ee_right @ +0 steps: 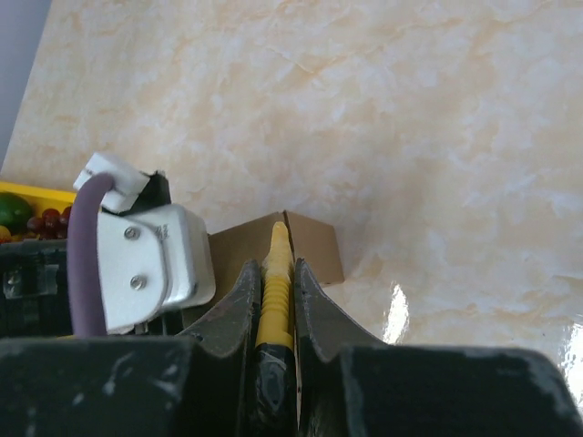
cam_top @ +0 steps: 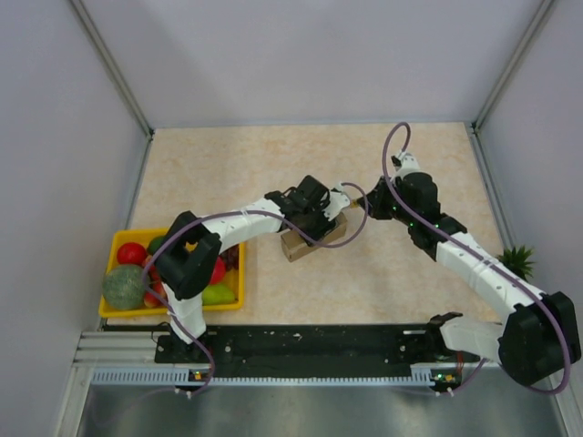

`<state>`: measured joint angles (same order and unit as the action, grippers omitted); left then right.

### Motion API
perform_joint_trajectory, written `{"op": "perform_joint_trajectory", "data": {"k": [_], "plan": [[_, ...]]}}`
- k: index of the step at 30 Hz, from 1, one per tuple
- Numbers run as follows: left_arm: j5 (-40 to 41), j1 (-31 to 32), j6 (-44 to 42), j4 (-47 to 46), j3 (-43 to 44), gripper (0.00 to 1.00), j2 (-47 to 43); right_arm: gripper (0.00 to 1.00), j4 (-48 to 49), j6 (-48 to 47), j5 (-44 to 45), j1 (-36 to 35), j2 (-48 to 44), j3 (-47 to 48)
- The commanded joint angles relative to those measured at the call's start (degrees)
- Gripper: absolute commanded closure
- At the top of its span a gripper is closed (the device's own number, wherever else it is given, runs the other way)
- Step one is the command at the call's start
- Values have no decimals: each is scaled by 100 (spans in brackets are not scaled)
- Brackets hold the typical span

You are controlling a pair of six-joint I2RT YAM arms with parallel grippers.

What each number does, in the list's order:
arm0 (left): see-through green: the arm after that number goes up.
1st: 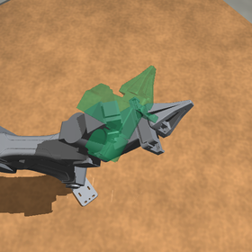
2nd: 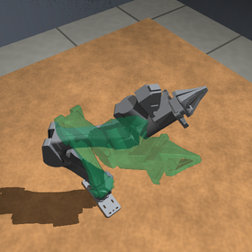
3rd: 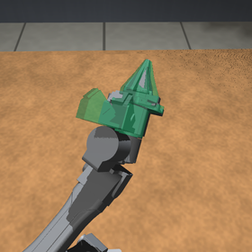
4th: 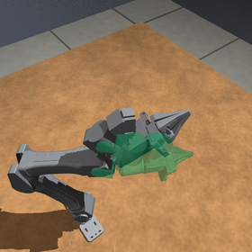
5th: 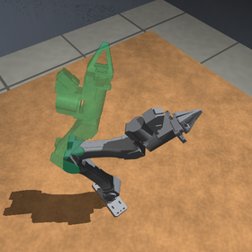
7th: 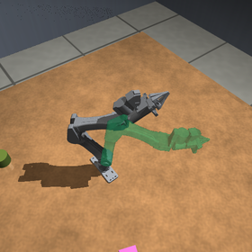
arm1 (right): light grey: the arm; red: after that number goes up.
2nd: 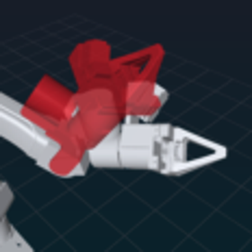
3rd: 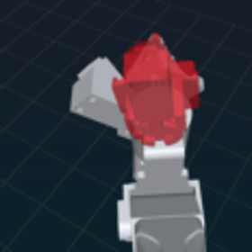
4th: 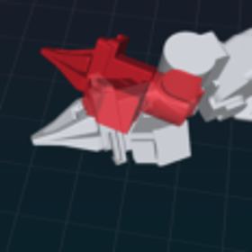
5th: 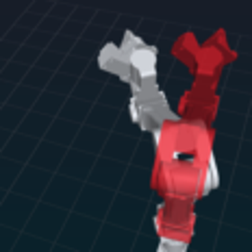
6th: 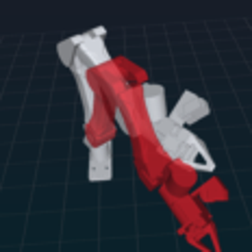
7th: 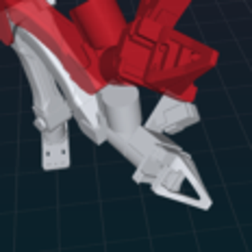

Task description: Unpack the express box

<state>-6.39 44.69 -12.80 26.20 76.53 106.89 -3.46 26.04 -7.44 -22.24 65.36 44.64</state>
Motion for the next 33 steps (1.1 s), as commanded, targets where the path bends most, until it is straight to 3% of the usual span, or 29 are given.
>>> {"op": "perform_joint_trajectory", "data": {"k": [1, 2, 5, 33], "plan": [[24, 22, -670, -149, -489, 76, -204, 100, 610, -117, -169, 71, 169, 1], [24, 14, -732, -341, -551, 81, -256, 100, 619, -143, -205, 79, 196, 9], [77, 14, -812, -457, -701, 85, -344, 100, 628, -222, -336, 71, 214, -8], [77, 14, -874, -352, -745, 88, -248, 100, 461, -302, -407, 79, 425, -246]]}}
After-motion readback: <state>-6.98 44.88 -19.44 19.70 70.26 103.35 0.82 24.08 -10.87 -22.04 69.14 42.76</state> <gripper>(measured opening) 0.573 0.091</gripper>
